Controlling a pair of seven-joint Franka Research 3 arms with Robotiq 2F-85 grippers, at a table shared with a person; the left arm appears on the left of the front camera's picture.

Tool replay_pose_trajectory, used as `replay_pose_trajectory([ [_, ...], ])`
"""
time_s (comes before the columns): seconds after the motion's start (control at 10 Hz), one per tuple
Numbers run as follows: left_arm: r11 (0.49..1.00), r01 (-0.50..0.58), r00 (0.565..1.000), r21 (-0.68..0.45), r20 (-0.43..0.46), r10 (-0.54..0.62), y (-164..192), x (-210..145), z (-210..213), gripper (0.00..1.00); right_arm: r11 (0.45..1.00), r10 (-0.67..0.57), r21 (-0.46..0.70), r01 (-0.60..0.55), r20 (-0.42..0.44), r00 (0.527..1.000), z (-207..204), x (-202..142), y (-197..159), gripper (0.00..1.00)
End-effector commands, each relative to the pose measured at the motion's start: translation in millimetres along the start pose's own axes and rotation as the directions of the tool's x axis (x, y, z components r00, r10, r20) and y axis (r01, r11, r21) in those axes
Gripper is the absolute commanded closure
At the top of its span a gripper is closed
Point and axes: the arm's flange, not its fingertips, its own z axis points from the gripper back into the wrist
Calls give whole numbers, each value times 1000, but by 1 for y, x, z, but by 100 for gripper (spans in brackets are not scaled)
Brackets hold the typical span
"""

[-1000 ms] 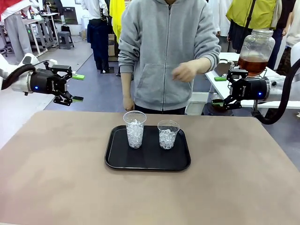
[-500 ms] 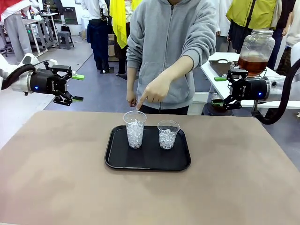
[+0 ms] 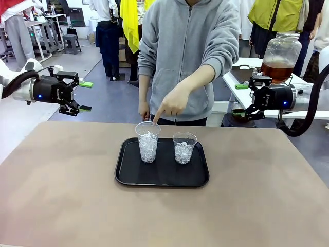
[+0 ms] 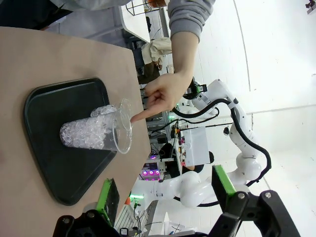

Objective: Pour the drink into the iced cup.
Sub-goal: Pick up the iced cup indicated by the human and present it to them.

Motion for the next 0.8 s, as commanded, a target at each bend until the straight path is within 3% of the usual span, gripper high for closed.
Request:
replay_pose_trajectory([
  [0.0,1000,1,1000,6,-3,-1,1,0,2,0,1000,4,0,-4,1,1000,0,0,1,0],
  [0.1,1000,0,1000,0,0,0,0,0,0,0,1000,4,0,-4,1,1000,0,0,1,0],
  [0.2,993,110,994,-33,5,-110,1,4,0,0,1000,4,0,-4,1,1000,0,0,1,0],
  [0.4,890,452,892,-60,44,-450,10,1,-4,0,1000,4,0,-4,1,1000,0,0,1,0],
  [0.6,773,632,775,-60,27,-632,20,-7,-9,0,1000,4,0,-4,1,1000,0,0,1,0],
  [0.7,723,682,728,-112,6,-685,23,-11,-12,0,1000,4,0,-4,1,1000,0,0,1,0],
])
